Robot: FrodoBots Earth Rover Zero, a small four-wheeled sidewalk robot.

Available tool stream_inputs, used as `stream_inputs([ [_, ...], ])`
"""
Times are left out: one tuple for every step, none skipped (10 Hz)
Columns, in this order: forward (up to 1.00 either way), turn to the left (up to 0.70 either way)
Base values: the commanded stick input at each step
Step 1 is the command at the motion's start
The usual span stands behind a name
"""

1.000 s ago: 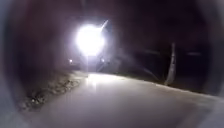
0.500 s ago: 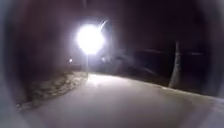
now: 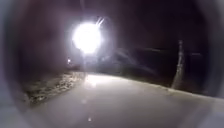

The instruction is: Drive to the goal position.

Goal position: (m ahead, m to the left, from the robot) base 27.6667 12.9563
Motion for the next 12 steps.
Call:
stream_inputs([
  [1.00,0.04],
  [1.00,0.05],
  [1.00,0.04],
  [1.00,0.05],
  [1.00,0.10],
  [1.00,0.11],
  [1.00,0.11],
  [1.00,0.10],
  [1.00,0.07],
  [1.00,0.04],
  [1.00,0.04],
  [1.00,0.05],
])
